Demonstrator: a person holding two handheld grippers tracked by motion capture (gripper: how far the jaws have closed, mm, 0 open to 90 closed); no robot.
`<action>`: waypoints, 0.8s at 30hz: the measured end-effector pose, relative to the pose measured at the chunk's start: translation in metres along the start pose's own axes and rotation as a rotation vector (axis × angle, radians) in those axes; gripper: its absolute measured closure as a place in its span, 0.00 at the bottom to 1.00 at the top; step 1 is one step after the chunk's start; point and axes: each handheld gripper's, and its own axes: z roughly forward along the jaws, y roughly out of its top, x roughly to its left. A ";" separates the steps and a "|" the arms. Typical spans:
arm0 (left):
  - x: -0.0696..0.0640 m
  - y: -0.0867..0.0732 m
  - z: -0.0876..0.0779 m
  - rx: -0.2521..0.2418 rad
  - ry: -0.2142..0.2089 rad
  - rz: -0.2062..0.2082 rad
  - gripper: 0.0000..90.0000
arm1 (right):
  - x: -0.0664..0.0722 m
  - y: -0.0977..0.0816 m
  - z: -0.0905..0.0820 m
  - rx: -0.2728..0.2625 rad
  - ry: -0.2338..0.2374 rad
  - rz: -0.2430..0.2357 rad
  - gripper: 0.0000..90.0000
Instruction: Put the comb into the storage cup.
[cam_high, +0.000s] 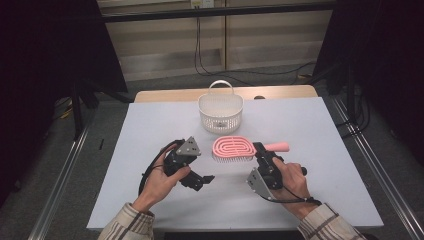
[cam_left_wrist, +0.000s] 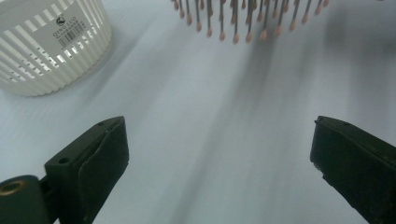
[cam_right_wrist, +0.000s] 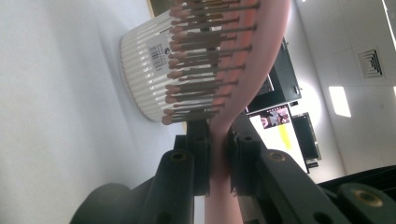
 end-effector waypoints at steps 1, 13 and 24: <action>0.001 -0.001 0.000 0.000 0.003 -0.004 0.05 | 0.000 0.000 0.000 0.001 -0.004 -0.001 0.91; 0.001 -0.004 0.002 -0.007 0.021 -0.001 0.05 | -0.006 -0.004 -0.001 -0.019 0.014 0.114 0.91; 0.003 -0.006 0.003 -0.012 0.014 -0.011 0.05 | -0.016 -0.012 0.001 -0.014 0.057 0.263 0.91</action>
